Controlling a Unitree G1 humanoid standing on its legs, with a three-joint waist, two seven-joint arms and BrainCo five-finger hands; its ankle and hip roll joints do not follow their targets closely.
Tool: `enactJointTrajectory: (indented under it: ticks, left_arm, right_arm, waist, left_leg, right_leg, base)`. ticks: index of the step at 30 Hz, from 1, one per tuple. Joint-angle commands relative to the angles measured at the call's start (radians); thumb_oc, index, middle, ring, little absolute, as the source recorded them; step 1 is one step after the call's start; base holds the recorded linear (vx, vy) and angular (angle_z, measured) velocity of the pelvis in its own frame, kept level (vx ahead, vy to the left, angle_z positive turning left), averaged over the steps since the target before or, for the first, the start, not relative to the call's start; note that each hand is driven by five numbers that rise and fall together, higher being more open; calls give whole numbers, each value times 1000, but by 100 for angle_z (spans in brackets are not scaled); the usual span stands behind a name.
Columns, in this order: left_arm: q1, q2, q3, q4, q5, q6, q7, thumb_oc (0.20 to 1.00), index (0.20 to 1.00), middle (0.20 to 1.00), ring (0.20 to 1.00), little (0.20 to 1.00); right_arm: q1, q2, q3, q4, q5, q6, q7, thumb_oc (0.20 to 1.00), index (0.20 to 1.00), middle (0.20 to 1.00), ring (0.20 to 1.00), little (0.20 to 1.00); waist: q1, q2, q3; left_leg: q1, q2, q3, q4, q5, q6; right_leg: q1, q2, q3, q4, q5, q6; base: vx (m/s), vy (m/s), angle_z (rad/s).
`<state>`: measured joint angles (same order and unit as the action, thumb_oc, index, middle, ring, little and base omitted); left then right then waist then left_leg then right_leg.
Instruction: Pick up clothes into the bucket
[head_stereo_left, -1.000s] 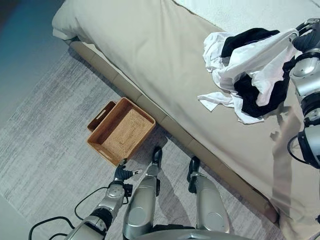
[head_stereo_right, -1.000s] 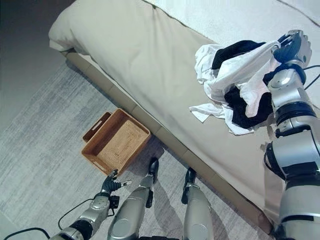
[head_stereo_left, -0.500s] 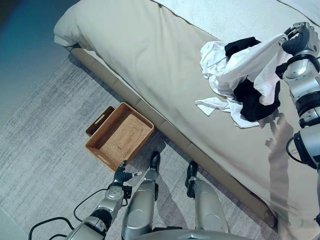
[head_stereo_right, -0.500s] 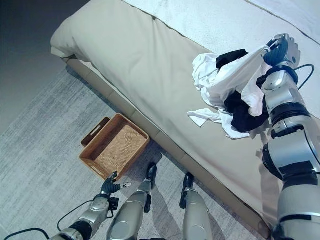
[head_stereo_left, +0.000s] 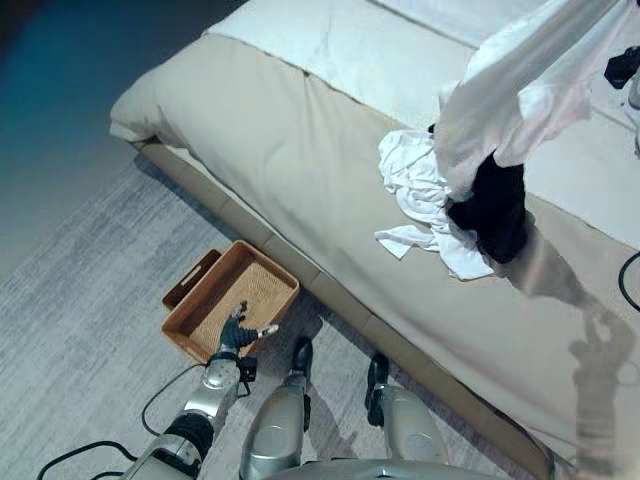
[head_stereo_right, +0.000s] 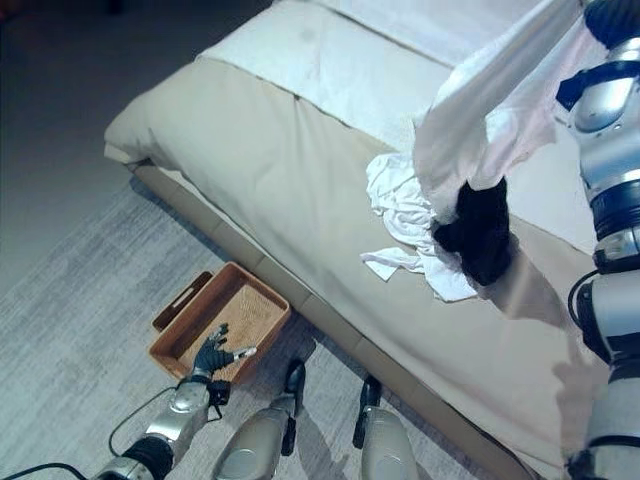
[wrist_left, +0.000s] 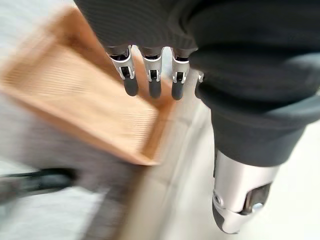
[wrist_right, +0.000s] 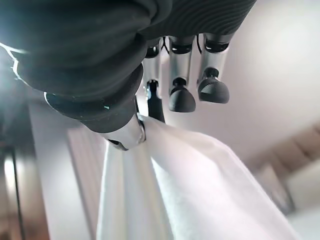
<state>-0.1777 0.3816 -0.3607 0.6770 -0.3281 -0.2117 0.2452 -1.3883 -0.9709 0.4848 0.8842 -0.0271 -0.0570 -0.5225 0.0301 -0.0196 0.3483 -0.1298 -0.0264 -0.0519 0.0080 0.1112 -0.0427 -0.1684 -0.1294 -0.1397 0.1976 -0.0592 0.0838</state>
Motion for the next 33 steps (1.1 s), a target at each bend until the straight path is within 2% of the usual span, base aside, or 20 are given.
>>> enactJointTrajectory:
  ticks: [1, 2, 3, 5, 7, 11, 12, 16, 17, 23, 28, 33]
  left_arm:
    - [-14, 93, 45, -146, 2, -82, -20, 1000, 1000, 1000, 1000, 1000]
    - [-16, 139, 72, -248, -33, -90, -42, 1000, 1000, 1000, 1000, 1000]
    - [-13, 138, 74, -252, -34, -87, -43, 1000, 1000, 1000, 1000, 1000]
    - [-66, 212, 97, -411, -100, -94, -76, 1000, 1000, 1000, 1000, 1000]
    - [-126, 254, 103, -505, -129, -93, -81, 1000, 1000, 1000, 1000, 1000]
    - [-238, 319, 73, -572, -125, -86, -85, 1000, 1000, 1000, 1000, 1000]
    - [-343, 337, 19, -567, -124, -80, -82, 1000, 1000, 1000, 1000, 1000]
    - [-466, 357, -73, -544, -116, -66, -93, 1000, 1000, 1000, 1000, 1000]
    - [-547, 349, -133, -505, -98, -55, -91, 1000, 1000, 1000, 1000, 1000]
    - [-664, 306, -240, -385, -86, -39, -95, 1000, 1000, 1000, 1000, 1000]
    - [-755, 225, -338, -271, -94, -15, -120, 1000, 1000, 1000, 1000, 1000]
    - [-790, 150, -367, -201, -106, -5, -121, 1000, 1000, 1000, 1000, 1000]
  right_arm:
    - [-183, -41, 152, -1, 34, -49, -13, 200, 200, 200, 200, 200]
    - [-222, -40, 220, 24, 27, -35, 39, 200, 200, 200, 200, 200]
    - [-227, -38, 225, 27, 28, -36, 40, 200, 200, 200, 200, 200]
    - [-244, -4, 292, 61, 50, -24, 123, 200, 200, 200, 200, 200]
    - [-213, 17, 292, 52, 85, -22, 150, 200, 200, 200, 200, 200]
    - [-151, 20, 310, -1, 123, -23, 214, 200, 200, 200, 200, 200]
    - [-105, 17, 319, -70, 154, -26, 249, 200, 200, 200, 200, 200]
    - [-13, -46, 318, -216, 188, -44, 303, 200, 200, 200, 200, 200]
    - [26, -81, 333, -298, 197, -52, 340, 200, 200, 200, 200, 200]
    - [90, -133, 331, -506, 266, -75, 402, 200, 200, 200, 200, 200]
    - [127, -135, 300, -662, 336, -106, 427, 200, 200, 200, 200, 200]
    - [149, -134, 265, -757, 375, -126, 429, 200, 200, 200, 200, 200]
  waist:
    - [-27, -54, -126]
    - [-31, -57, -156]
    - [-32, -55, -156]
    - [-41, -58, -198]
    - [-46, -58, -222]
    - [-55, -58, -257]
    - [-67, -54, -274]
    - [-76, -49, -289]
    - [-81, -44, -297]
    - [-100, -37, -311]
    - [-119, -25, -314]
    - [-128, -21, -310]
  left_leg:
    - [24, -40, 33, 150, -190, 15]
    - [42, -35, 45, 149, -195, 14]
    - [43, -34, 46, 148, -196, 14]
    - [81, -24, 58, 137, -202, 14]
    - [105, -18, 62, 125, -205, 13]
    - [136, -10, 72, 102, -203, 12]
    - [147, -7, 75, 92, -201, 10]
    - [161, -5, 78, 85, -200, 9]
    - [168, -5, 77, 83, -199, 9]
    - [187, -3, 82, 68, -195, 7]
    - [195, -4, 87, 66, -193, 7]
    - [198, -6, 88, 67, -192, 8]
  right_leg:
    - [71, -37, 16, -90, 78, 62]
    - [83, -32, 26, -97, 76, 62]
    - [84, -32, 27, -97, 76, 62]
    - [116, -24, 36, -109, 71, 61]
    - [138, -19, 39, -120, 68, 61]
    - [164, -14, 41, -135, 65, 60]
    - [174, -11, 42, -141, 63, 60]
    - [188, -11, 39, -145, 63, 61]
    - [196, -11, 36, -148, 63, 61]
    - [213, -12, 36, -155, 63, 64]
    - [220, -14, 42, -161, 67, 67]
    - [221, -15, 43, -158, 68, 68]
  base:
    - [120, 21, -31]
    - [97, 18, -33]
    - [143, 2, -34]
    - [121, -20, -23]
    - [76, -35, -19]
    - [61, -28, -8]
    - [23, -18, -8]
    - [28, -15, -4]
    - [27, -16, -7]
    - [2, -2, -1]
    - [-3, 3, -3]
    - [-11, 8, -4]
